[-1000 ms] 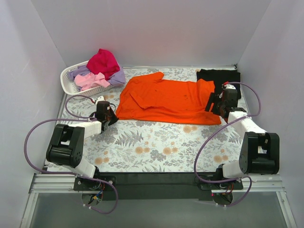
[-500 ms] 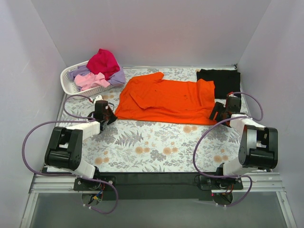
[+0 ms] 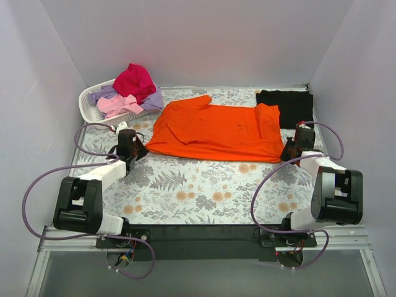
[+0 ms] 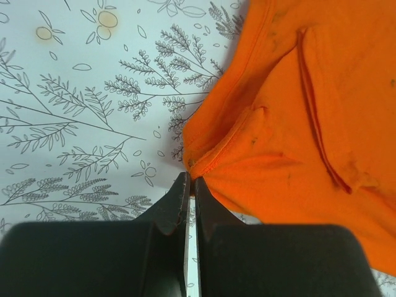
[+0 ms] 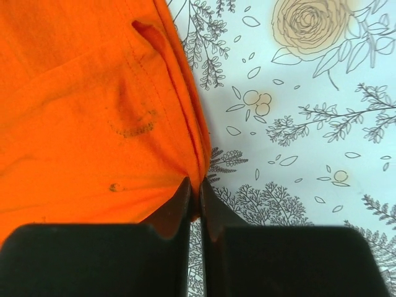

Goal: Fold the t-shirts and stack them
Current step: Fold the tshirt

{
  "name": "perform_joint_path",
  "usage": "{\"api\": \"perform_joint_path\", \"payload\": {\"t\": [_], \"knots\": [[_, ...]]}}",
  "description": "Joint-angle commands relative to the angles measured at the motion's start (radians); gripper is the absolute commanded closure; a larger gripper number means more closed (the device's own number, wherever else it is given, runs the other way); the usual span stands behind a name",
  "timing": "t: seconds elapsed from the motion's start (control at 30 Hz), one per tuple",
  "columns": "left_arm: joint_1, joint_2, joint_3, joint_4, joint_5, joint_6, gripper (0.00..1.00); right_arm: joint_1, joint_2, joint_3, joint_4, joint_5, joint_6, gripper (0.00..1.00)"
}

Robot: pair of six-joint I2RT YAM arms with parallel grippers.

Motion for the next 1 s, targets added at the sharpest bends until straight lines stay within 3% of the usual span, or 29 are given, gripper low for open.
{"api": "perform_joint_path", "payload": {"t": [0.0,0.47,0.5,0.53,0.63,0.67,0.7,0.73,0.8,0.83,0.93,0.97], "knots": [[0.016,-0.095,-0.010,-0.055,-0.061,0.028,1.00,-0.007,-0.050,-0.002,-0.014,0.071,-0.022,0.99],[0.016,-0.190,-0.082,-0.185,-0.033,0.007,0.98,-0.005,-0.192,-0.044,-0.042,0.085,-0.036,0.99],[0.016,-0.198,-0.090,-0.191,-0.036,0.002,0.94,-0.003,-0.201,-0.048,-0.042,0.086,-0.037,0.99],[0.016,-0.218,-0.097,-0.194,-0.045,-0.007,0.79,-0.003,-0.211,-0.054,-0.042,0.086,-0.037,0.99],[0.005,-0.274,-0.113,-0.217,-0.076,-0.010,0.64,0.003,-0.226,-0.058,-0.052,0.132,-0.030,0.99],[-0.003,-0.290,-0.114,-0.230,-0.114,-0.012,0.54,0.004,-0.232,-0.056,-0.060,0.161,-0.025,0.99],[-0.044,-0.332,-0.102,-0.257,-0.155,-0.019,0.36,0.016,-0.270,-0.054,-0.071,0.210,-0.024,0.94],[-0.044,-0.333,-0.094,-0.257,-0.168,-0.020,0.36,0.016,-0.270,-0.054,-0.071,0.210,-0.024,0.94],[-0.067,-0.353,-0.084,-0.264,-0.182,-0.023,0.31,0.021,-0.298,-0.051,-0.075,0.221,-0.030,0.72],[-0.075,-0.356,-0.070,-0.264,-0.177,-0.026,0.30,0.023,-0.304,-0.053,-0.075,0.219,-0.031,0.55],[-0.122,-0.351,-0.024,-0.253,-0.180,-0.032,0.29,0.041,-0.318,-0.042,-0.078,0.216,-0.036,0.36],[-0.164,-0.333,-0.007,-0.245,-0.189,-0.032,0.29,0.065,-0.324,-0.041,-0.080,0.224,-0.034,0.34]]}}
